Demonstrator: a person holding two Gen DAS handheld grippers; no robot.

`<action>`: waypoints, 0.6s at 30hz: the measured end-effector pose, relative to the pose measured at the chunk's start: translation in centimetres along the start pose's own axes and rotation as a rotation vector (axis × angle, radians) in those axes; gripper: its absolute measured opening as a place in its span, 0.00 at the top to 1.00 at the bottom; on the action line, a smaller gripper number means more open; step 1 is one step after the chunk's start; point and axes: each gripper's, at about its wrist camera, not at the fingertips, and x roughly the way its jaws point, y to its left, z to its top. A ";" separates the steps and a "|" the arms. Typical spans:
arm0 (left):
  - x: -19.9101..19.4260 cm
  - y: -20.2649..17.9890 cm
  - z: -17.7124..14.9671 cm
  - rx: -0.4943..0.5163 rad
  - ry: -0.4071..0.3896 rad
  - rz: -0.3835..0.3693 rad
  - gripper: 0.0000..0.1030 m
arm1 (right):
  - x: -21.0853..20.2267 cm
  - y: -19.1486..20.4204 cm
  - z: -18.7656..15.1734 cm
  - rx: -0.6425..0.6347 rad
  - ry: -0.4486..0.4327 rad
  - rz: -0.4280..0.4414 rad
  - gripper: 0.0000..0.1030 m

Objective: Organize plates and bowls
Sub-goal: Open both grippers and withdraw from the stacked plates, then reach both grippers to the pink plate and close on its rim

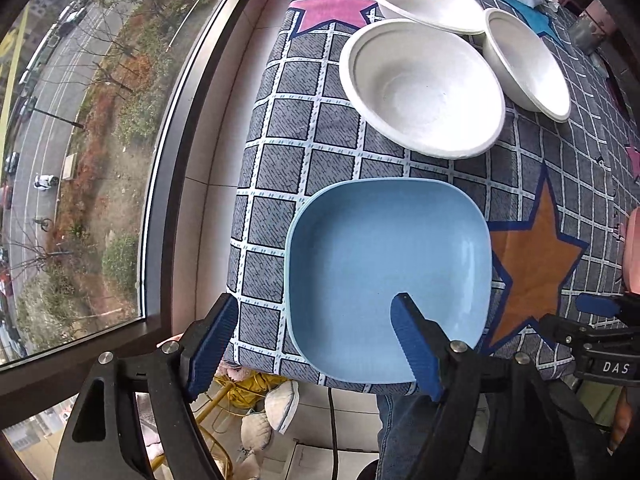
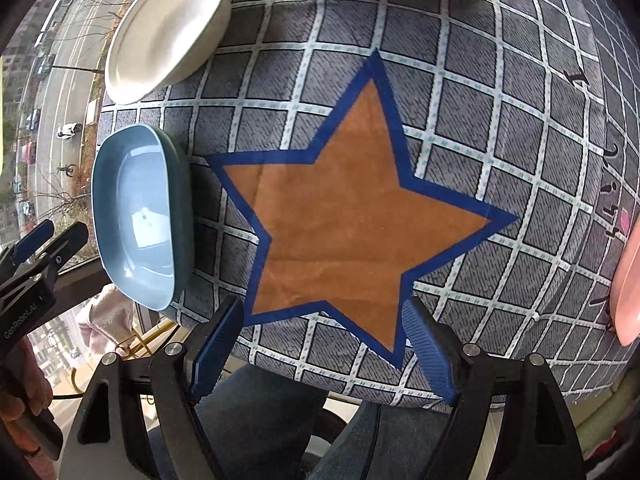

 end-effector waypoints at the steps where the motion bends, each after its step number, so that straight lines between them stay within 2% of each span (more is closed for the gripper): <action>1: 0.0 -0.8 0.1 0.024 0.001 -0.012 0.21 | 0.2 -0.5 -0.2 0.019 0.000 0.001 0.20; 7: -0.6 -7.6 -0.3 0.239 0.024 -0.062 0.21 | 0.0 -4.7 -3.3 0.162 -0.019 0.031 0.20; 12: -1.9 -13.4 -1.1 0.429 -0.007 -0.067 0.20 | -0.6 -8.2 -4.7 0.280 -0.058 0.049 0.20; 14: -2.2 -15.1 -1.1 0.465 -0.017 -0.067 0.20 | -0.9 -11.3 -4.9 0.331 -0.077 0.061 0.19; 16: -2.3 -16.6 -1.0 0.480 -0.014 -0.070 0.19 | -1.1 -13.2 -5.6 0.386 -0.101 0.074 0.08; 17: -2.3 -17.5 -0.9 0.487 -0.006 -0.072 0.19 | -2.0 -15.7 -6.7 0.413 -0.122 0.084 0.01; 18: -2.3 -18.3 -0.9 0.494 0.000 -0.076 0.19 | -2.2 -16.7 -7.1 0.439 -0.144 0.098 0.01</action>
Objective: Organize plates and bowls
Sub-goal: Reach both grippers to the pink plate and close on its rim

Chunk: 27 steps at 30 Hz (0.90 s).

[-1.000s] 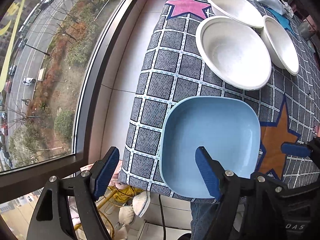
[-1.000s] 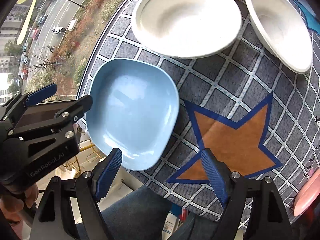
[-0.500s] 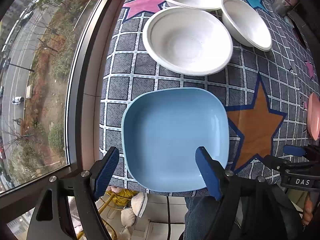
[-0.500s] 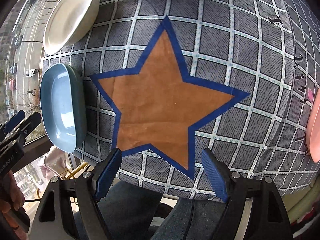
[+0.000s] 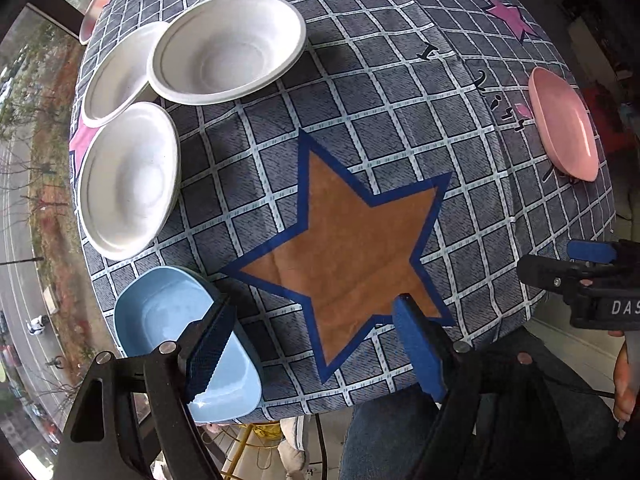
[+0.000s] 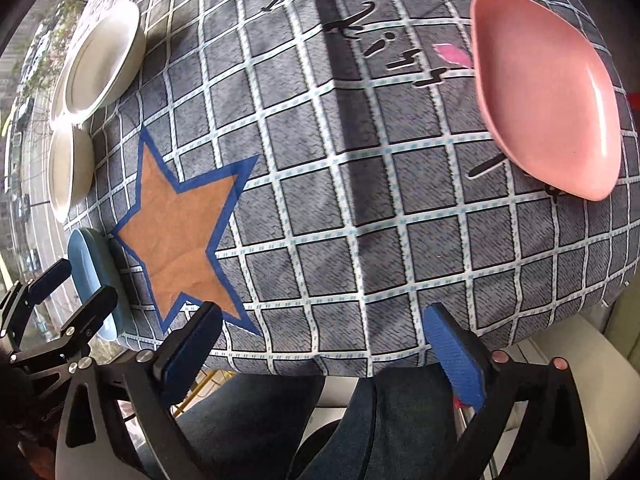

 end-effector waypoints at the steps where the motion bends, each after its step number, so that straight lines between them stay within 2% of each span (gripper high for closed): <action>1: 0.0 -0.7 0.4 0.008 0.005 -0.003 0.19 | -0.3 -1.0 0.0 0.027 -0.011 0.010 0.01; 3: -0.1 -2.2 1.1 0.032 0.011 -0.005 0.19 | 0.0 -1.9 -0.7 0.086 -0.023 0.024 0.01; 7: 0.1 -6.0 2.6 0.093 0.030 0.002 0.19 | 0.1 -6.3 -0.8 0.210 -0.032 0.043 0.01; 12: 0.3 -10.7 5.0 0.152 0.035 0.025 0.19 | 0.2 -9.7 -1.4 0.301 -0.053 0.015 0.01; 18: 0.0 -15.5 8.9 0.151 0.032 0.001 0.19 | -1.0 -12.5 1.6 0.302 -0.083 -0.041 0.01; 24: 0.6 -19.6 13.3 0.121 0.008 -0.030 0.19 | -1.3 -13.8 6.3 0.261 -0.108 -0.089 0.01; 27: 1.6 -21.0 15.1 0.100 0.027 -0.025 0.19 | -1.0 -14.0 8.5 0.254 -0.115 -0.096 0.01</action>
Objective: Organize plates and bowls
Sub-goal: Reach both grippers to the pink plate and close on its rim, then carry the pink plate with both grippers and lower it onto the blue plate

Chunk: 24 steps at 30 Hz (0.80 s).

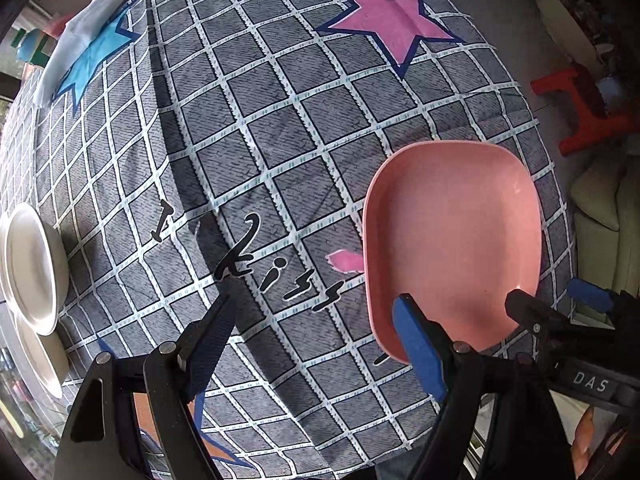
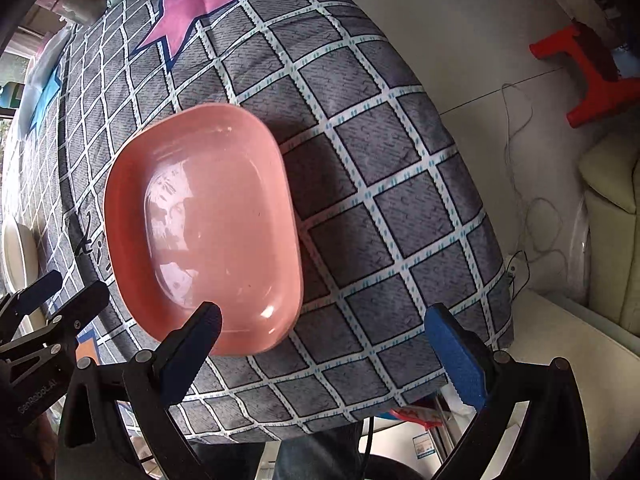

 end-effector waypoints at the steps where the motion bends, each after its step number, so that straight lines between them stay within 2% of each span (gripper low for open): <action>1: 0.3 -0.2 1.0 -0.005 0.005 -0.004 0.19 | 0.2 0.2 0.6 -0.002 -0.001 0.000 0.01; 5: 2.0 -0.3 3.2 -0.002 0.026 0.022 0.19 | 1.1 1.0 2.8 -0.035 0.000 -0.012 0.01; 7: 3.1 -0.6 4.1 0.000 0.042 0.020 0.22 | 2.0 2.0 3.8 -0.067 0.002 -0.012 0.09; 10: 4.0 -0.2 3.5 0.012 0.038 -0.010 0.31 | 2.9 5.0 4.0 -0.120 -0.005 -0.052 0.27; 13: 4.7 -3.4 5.1 0.073 0.019 -0.006 0.43 | 2.8 7.6 3.1 -0.186 -0.032 -0.093 0.51; 14: 4.8 -4.4 5.5 0.096 0.014 -0.009 0.52 | 2.8 8.3 3.2 -0.203 -0.039 -0.097 0.64; 15: 4.9 -5.9 5.3 0.118 0.012 -0.014 0.62 | 2.8 9.1 3.3 -0.213 -0.035 -0.078 0.72; 18: 4.5 -7.5 5.2 0.129 0.016 0.006 0.63 | 3.4 11.2 3.4 -0.192 0.003 -0.016 0.72; 22: 5.1 -6.0 3.5 0.133 0.025 0.028 0.63 | 4.0 13.0 2.0 -0.181 0.045 0.030 0.72; 24: 5.0 -5.1 2.0 0.139 0.025 0.050 0.63 | 4.7 15.2 0.9 -0.204 0.068 0.035 0.72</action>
